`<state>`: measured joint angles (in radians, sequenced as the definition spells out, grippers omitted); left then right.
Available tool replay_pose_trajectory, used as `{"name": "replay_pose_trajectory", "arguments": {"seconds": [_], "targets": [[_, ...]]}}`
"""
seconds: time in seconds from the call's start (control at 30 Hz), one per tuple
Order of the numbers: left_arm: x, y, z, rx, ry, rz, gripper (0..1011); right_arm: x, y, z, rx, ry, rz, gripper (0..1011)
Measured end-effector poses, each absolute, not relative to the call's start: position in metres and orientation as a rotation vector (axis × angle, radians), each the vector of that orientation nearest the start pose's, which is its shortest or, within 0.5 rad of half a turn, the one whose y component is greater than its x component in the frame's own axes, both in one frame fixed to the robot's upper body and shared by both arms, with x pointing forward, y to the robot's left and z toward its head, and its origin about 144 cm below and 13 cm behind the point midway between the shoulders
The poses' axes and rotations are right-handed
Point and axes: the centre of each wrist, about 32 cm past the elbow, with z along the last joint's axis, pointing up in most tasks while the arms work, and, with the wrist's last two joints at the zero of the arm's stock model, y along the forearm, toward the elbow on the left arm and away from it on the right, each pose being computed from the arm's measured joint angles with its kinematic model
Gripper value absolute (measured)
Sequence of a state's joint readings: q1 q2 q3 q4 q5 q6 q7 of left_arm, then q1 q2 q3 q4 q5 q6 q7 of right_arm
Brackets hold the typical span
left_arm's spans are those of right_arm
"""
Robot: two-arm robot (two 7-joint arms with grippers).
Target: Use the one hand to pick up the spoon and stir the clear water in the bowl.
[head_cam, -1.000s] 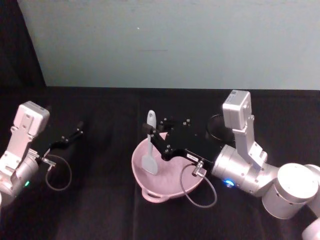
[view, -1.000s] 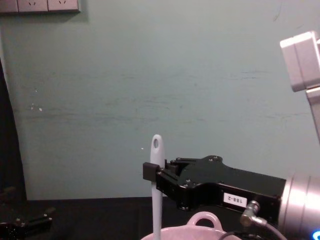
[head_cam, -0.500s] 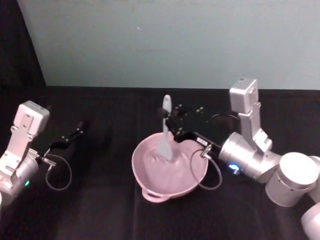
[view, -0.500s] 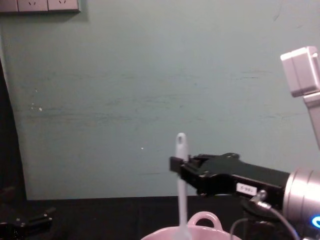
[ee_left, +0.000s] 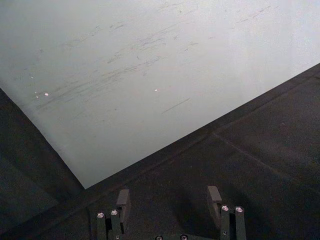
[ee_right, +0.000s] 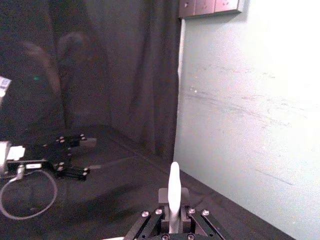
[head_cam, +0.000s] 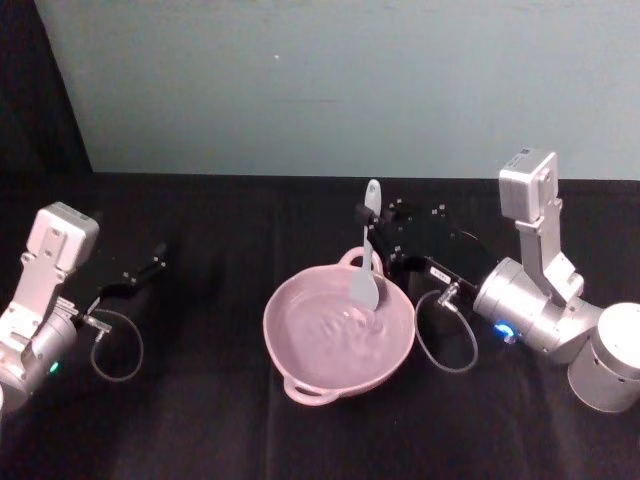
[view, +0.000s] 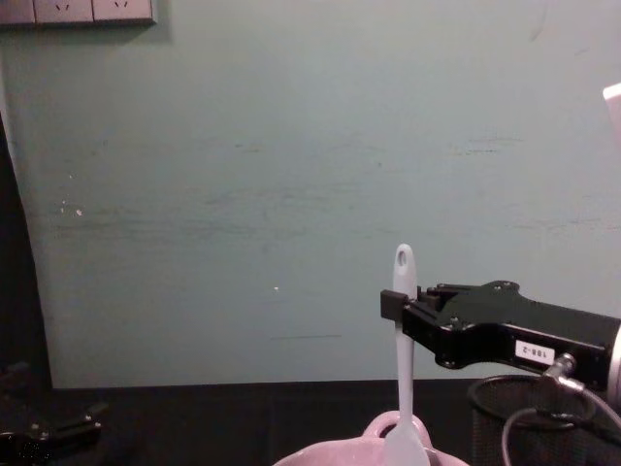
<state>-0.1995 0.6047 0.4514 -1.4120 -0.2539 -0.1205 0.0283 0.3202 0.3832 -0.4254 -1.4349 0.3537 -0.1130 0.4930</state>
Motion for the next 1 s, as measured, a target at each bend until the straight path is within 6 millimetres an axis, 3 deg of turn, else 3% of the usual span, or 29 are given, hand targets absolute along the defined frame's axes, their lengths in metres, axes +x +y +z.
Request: {"name": "replay_pose_trajectory", "arguments": {"seconds": [0.53,1.0], "targets": [[0.489,0.31,1.14,0.304,-0.285,1.248,1005,0.498,-0.21,1.182,0.001,-0.16,-0.623,124],[0.489,0.31,1.14,0.304,-0.285,1.248,1005,0.507,-0.188,1.177,0.035,-0.149,-0.595,124]]}}
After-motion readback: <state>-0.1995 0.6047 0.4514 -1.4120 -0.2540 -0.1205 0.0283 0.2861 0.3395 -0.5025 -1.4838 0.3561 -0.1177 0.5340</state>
